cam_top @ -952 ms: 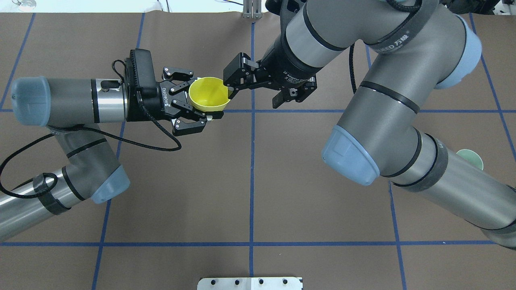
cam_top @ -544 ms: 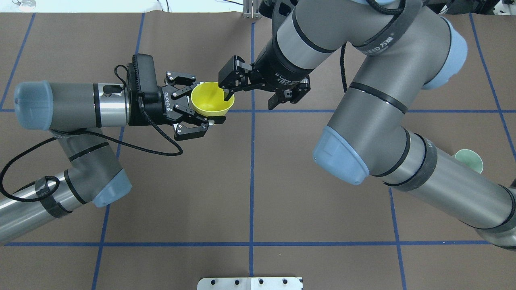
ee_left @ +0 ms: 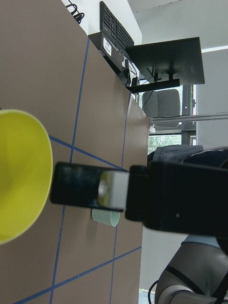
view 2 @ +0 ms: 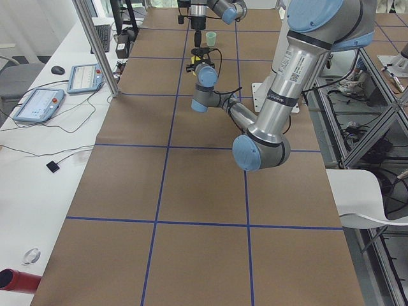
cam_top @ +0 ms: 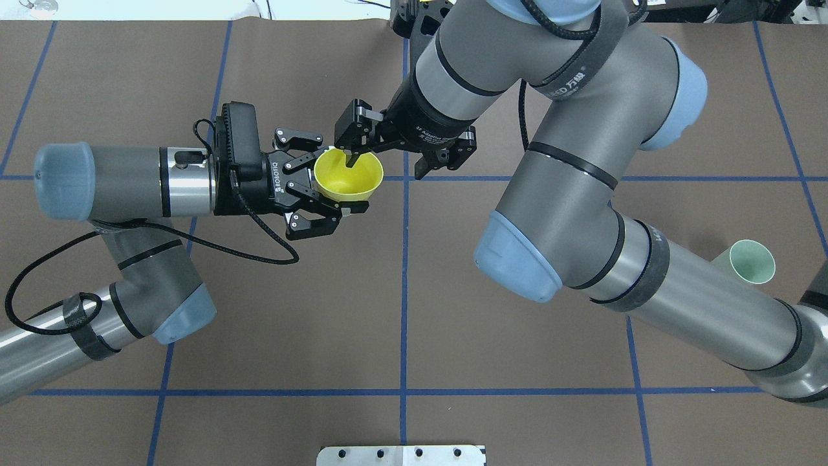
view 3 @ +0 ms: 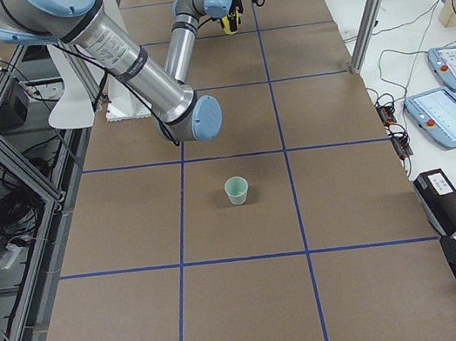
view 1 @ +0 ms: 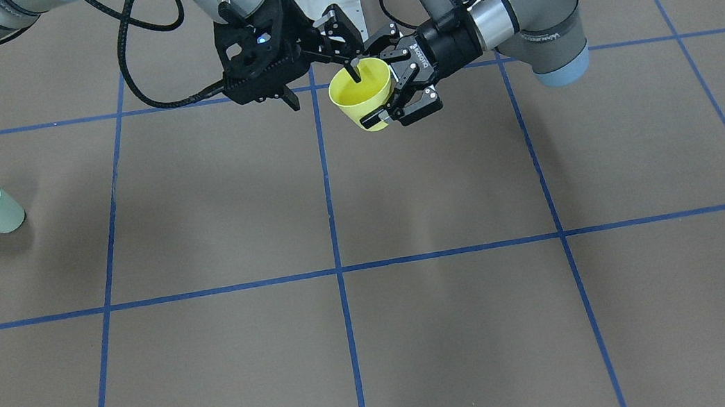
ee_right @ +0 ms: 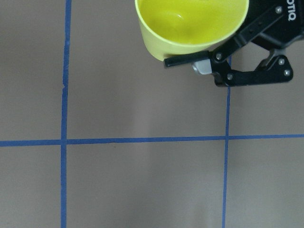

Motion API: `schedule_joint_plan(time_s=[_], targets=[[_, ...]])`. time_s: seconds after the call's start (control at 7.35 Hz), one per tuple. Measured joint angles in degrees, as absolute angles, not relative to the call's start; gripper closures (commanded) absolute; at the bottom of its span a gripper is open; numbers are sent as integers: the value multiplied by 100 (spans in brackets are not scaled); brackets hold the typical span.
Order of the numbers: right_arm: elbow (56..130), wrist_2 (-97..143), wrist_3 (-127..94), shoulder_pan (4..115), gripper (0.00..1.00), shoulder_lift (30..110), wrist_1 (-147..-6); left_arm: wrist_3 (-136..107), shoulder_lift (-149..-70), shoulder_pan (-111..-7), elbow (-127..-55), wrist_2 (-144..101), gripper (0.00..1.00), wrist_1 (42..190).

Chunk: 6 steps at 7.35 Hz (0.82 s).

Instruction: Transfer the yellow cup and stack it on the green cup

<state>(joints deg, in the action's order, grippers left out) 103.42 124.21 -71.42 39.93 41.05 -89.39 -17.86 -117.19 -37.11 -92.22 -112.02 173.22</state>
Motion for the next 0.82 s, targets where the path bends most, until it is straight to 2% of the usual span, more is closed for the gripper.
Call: schedule_joint_plan(time_s=[0.82], targets=[[10302, 12053, -7036, 3671, 9, 4179, -8938, -1801, -11724, -3646, -9227, -11200, 61, 17487]])
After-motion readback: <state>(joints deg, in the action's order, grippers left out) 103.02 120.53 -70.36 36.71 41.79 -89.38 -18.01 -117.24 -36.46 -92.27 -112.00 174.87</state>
